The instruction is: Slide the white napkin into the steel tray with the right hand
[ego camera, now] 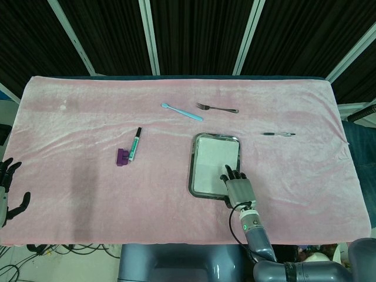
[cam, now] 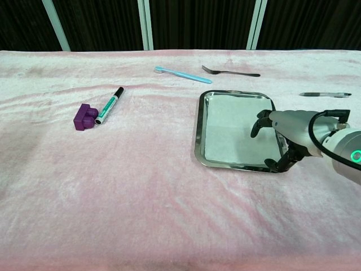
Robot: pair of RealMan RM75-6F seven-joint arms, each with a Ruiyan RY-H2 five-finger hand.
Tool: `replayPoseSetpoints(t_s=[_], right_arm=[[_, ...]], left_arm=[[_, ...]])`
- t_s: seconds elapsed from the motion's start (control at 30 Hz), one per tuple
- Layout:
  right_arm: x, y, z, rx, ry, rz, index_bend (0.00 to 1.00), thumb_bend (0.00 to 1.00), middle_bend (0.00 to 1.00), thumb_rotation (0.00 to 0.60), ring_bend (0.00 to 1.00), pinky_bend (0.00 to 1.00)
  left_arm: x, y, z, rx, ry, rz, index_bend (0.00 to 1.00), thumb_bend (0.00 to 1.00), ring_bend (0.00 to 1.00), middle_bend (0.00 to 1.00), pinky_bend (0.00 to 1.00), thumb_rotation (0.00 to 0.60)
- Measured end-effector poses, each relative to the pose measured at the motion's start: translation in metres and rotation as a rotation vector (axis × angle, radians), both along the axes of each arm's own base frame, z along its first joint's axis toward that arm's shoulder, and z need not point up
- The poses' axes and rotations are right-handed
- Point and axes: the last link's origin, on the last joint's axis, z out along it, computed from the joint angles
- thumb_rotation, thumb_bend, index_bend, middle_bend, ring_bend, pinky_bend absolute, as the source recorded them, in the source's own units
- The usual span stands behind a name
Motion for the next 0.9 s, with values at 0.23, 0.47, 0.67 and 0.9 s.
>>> replayPoseSetpoints(t_s=[0.23, 0.47, 0.67, 0.9], right_arm=[[0.003, -0.01, -0.003, -0.036, -0.053, 0.01, 0.25, 0.34, 0.04, 0.6, 0.13, 0.17], [0.003, -0.021, -0.009, -0.062, -0.061, 0.035, 0.25, 0.34, 0.05, 0.6, 0.13, 0.17], [-0.002, -0.035, -0.018, -0.059, -0.057, 0.036, 0.25, 0.35, 0.05, 0.6, 0.13, 0.17], [0.0, -0.045, -0.028, -0.039, -0.053, 0.036, 0.25, 0.36, 0.05, 0.6, 0.13, 0.17]], left_arm=[[0.0, 0.0, 0.0, 0.001, -0.001, -0.003, 0.12, 0.4, 0.0, 0.04, 0.0, 0.6], [0.0, 0.001, 0.0, -0.001, -0.002, -0.002, 0.12, 0.4, 0.0, 0.04, 0.0, 0.6], [0.0, 0.001, 0.0, 0.001, -0.006, -0.002, 0.12, 0.4, 0.0, 0.04, 0.0, 0.6], [0.0, 0.001, 0.0, -0.001, -0.006, -0.001, 0.12, 0.4, 0.0, 0.04, 0.0, 0.6]])
